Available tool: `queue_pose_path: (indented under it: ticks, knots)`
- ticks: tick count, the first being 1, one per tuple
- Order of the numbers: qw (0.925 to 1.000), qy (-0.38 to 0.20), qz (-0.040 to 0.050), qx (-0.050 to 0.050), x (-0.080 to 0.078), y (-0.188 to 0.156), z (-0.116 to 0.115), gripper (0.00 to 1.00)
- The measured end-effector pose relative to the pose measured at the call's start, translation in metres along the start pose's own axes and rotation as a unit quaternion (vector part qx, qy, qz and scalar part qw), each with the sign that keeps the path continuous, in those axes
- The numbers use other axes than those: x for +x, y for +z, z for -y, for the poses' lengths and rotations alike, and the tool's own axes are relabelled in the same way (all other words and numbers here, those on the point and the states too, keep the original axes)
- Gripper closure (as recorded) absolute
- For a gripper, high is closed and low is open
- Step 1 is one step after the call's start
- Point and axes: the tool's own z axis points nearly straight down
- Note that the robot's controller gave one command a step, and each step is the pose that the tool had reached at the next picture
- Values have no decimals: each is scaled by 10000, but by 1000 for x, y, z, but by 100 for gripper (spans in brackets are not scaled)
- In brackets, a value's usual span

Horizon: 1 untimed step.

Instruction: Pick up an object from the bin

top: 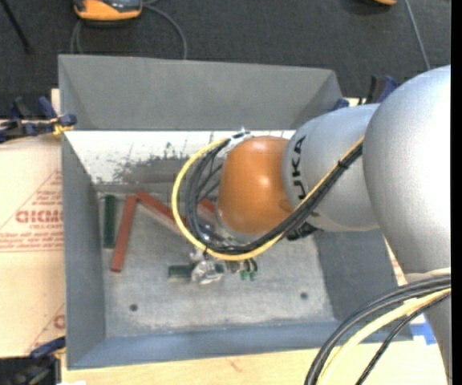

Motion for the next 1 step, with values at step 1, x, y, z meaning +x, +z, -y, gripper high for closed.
queue_pose_path:
  ticks: [1]
  knots:
    - [9999,-166,-48,12,11,-148,21,100]
